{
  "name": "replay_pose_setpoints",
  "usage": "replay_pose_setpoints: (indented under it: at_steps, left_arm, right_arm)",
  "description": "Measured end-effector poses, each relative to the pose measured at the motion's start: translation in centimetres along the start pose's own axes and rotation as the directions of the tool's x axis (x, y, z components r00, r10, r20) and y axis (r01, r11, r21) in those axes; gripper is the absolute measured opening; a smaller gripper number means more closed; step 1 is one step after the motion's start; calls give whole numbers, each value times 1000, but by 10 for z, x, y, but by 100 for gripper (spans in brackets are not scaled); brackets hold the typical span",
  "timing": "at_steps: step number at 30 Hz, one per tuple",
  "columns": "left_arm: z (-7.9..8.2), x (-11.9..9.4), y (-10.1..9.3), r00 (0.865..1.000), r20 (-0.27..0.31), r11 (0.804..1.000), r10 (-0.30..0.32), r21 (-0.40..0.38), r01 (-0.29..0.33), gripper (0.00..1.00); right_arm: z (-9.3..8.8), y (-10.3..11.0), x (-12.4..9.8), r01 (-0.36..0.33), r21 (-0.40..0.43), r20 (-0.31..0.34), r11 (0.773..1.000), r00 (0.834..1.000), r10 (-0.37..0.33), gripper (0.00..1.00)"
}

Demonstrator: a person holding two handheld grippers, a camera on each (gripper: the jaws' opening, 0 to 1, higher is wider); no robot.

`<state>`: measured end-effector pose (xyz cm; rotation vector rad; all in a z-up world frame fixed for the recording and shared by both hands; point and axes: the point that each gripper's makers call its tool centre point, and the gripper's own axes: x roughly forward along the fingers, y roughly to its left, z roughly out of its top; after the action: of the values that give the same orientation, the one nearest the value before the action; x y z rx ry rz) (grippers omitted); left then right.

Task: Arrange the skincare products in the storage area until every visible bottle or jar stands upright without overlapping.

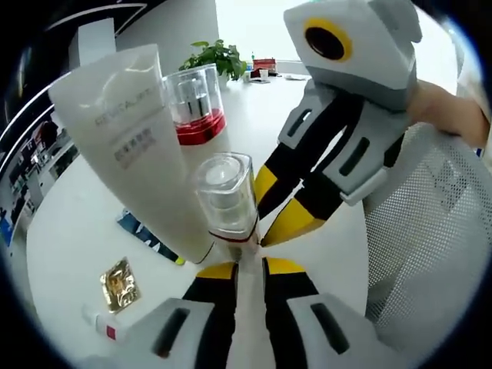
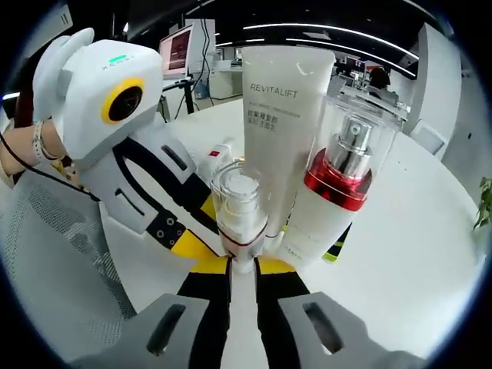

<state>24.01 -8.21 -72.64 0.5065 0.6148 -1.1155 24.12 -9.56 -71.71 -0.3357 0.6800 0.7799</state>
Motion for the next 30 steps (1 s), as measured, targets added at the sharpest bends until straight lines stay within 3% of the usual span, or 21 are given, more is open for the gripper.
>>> replay_pose_setpoints:
  at_steps: [30]
  left_arm:
    - [3, 3, 8, 999, 15, 999, 39, -18, -39, 7]
  right_arm:
    - [-1, -9, 3, 29, -3, 0, 1000, 1000, -29, 9]
